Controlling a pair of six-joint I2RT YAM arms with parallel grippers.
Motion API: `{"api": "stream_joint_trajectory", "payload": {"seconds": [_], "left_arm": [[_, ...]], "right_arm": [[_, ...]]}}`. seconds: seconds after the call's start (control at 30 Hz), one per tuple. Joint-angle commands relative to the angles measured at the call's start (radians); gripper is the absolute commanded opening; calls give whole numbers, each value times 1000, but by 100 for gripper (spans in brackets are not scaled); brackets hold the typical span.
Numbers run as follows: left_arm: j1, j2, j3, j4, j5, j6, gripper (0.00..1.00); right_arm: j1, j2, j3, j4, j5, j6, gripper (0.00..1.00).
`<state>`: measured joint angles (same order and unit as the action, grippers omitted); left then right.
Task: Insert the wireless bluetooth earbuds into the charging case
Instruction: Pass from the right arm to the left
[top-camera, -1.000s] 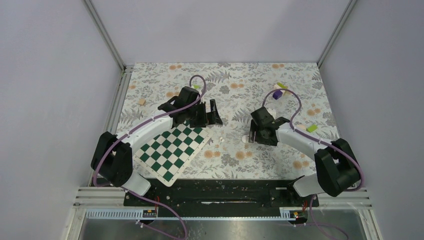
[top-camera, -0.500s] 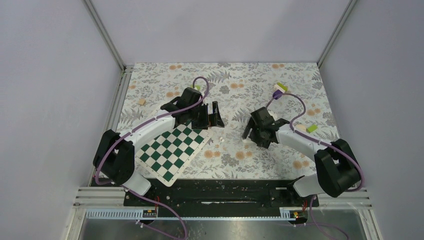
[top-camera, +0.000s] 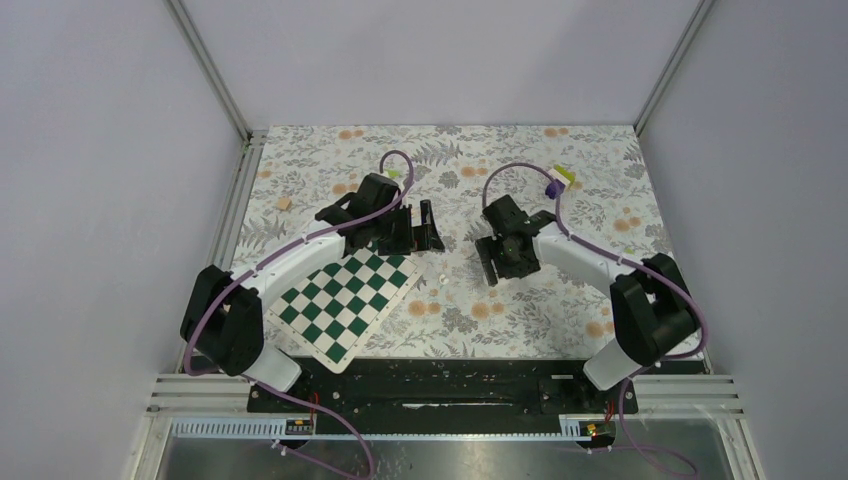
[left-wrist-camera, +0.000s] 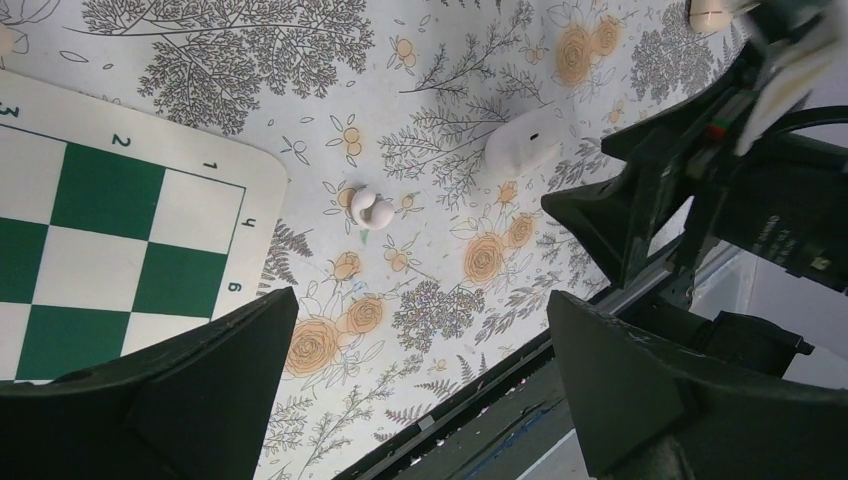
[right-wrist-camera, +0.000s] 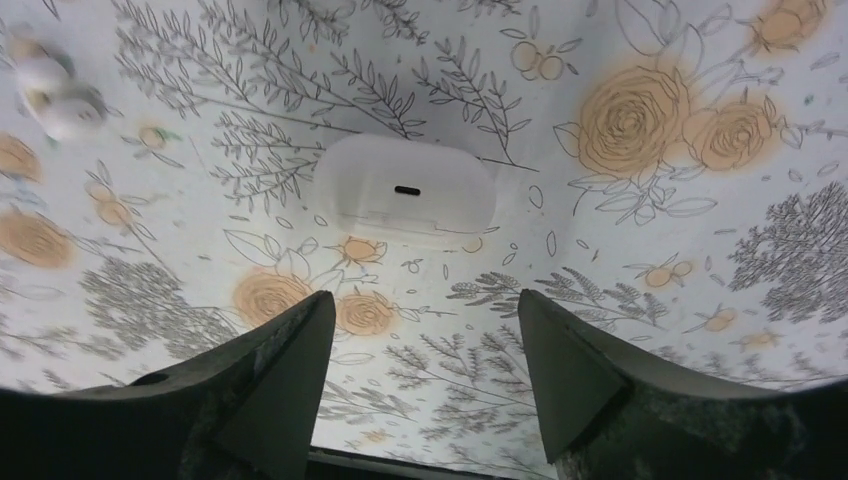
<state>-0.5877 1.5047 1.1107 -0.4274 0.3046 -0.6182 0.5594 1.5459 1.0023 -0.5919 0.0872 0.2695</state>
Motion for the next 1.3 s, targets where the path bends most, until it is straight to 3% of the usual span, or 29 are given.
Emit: {"api": "stream_joint_trajectory", "payload": {"seconds": [0.0, 0.1, 0.23, 0.47, 0.77, 0.87, 1.0, 1.07, 1.27], "left_arm": [[6, -40, 15, 16, -31, 7, 99], [10, -50, 16, 11, -40, 9, 99], [15, -53, 11, 9, -41, 4, 99], [17, -63, 5, 10, -41, -1, 99], [25, -96, -17, 9, -52, 1, 99], [26, -96, -21, 9, -52, 2, 99], [36, -94, -18, 9, -51, 4, 99], [54, -93, -11, 6, -43, 6, 99], [73, -94, 52, -65, -110, 65, 99]], "right_arm": [[50, 76, 77, -152, -1, -381, 71], [77, 71, 26, -67, 66, -565, 71], [77, 35, -53, 69, -9, -721, 73], [75, 109, -45, 156, -38, -832, 78], [39, 175, -13, 189, -118, -867, 77], [33, 156, -9, 175, -141, -851, 70], [27, 129, 6, 153, -135, -798, 43], [27, 102, 11, 148, -128, -755, 33], [-33, -21, 96, 88, -230, -517, 32]]}}
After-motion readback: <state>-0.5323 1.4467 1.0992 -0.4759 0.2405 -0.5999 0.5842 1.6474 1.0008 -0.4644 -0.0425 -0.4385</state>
